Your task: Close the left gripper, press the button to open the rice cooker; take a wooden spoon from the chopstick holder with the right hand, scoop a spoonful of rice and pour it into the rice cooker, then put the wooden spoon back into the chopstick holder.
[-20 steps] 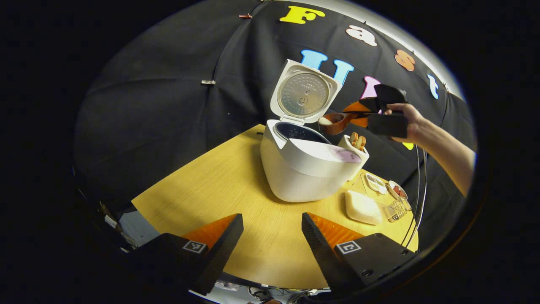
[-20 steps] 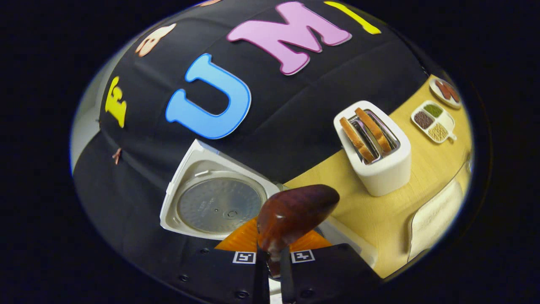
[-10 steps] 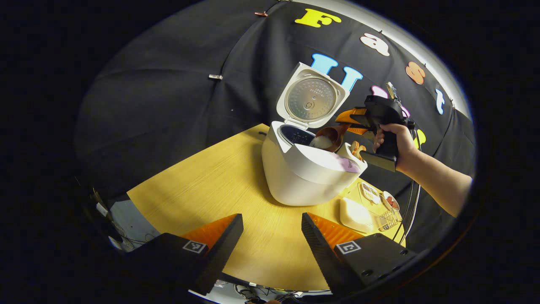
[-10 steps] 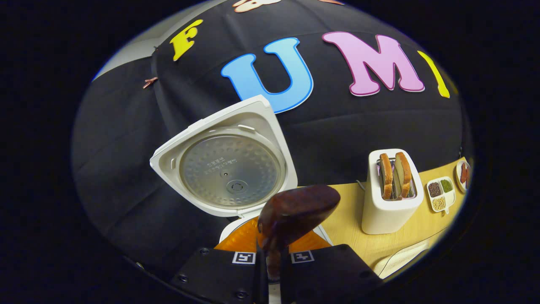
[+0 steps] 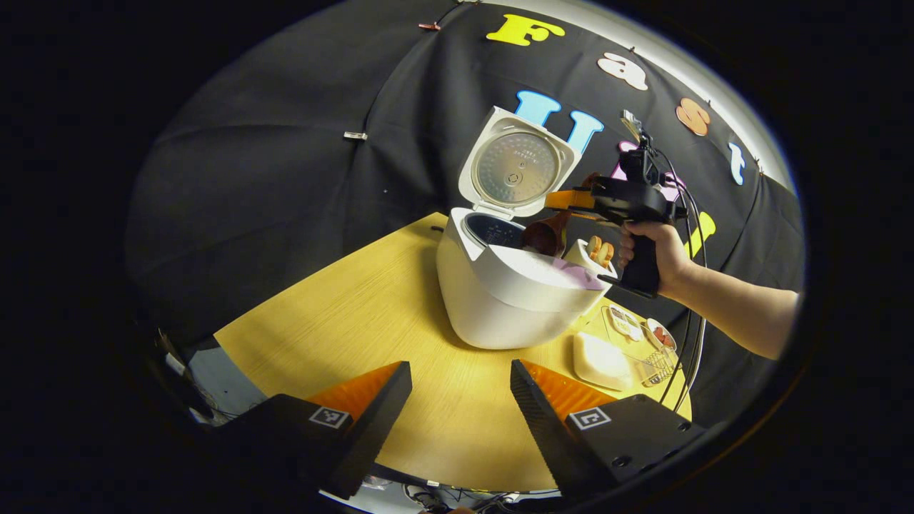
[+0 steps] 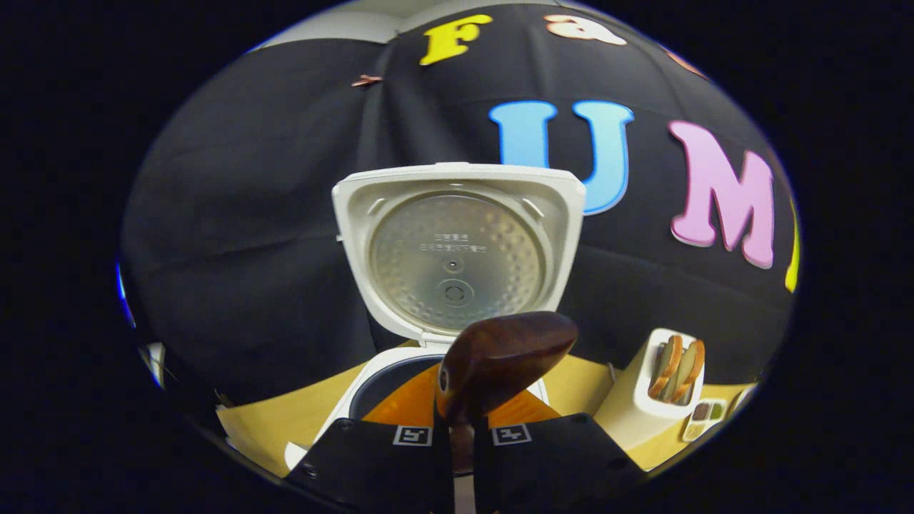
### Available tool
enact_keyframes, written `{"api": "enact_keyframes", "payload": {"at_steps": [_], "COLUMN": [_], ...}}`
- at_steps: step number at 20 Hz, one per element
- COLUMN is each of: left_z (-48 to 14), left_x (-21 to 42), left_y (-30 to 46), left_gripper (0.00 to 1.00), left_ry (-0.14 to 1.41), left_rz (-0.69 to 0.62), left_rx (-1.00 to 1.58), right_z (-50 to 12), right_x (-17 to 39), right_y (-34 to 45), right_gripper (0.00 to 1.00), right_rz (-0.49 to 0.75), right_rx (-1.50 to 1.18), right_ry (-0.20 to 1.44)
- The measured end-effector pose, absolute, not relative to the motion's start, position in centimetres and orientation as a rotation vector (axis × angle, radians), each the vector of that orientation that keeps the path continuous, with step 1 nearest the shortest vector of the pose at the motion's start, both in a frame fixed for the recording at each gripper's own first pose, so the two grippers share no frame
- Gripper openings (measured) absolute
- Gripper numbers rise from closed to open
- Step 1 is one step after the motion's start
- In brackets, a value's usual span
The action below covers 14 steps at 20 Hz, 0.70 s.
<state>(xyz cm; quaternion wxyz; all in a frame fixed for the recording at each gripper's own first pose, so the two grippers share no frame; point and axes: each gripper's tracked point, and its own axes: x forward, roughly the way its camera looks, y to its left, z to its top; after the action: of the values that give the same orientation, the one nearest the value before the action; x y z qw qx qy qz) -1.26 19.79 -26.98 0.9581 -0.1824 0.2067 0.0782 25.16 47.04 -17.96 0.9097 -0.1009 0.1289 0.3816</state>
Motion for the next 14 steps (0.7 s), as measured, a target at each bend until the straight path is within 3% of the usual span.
{"api": "enact_keyframes", "payload": {"at_steps": [7,14], "left_z": [-26.3,-24.8], "left_x": [-1.8,-1.0], "left_y": [20.6,21.1], "left_gripper": [0.96,0.96], "left_ry": [0.405,0.37], "left_rz": [0.192,0.21], "left_rx": [-0.318,-0.259], "right_z": [-18.8,-15.3], "right_x": [24.3,24.5], "right_y": [47.8,46.8], "right_gripper": [0.15,0.15], "right_rz": [0.857,0.812], "right_rx": [-0.387,-0.245], "right_ry": [0.175,0.168]}}
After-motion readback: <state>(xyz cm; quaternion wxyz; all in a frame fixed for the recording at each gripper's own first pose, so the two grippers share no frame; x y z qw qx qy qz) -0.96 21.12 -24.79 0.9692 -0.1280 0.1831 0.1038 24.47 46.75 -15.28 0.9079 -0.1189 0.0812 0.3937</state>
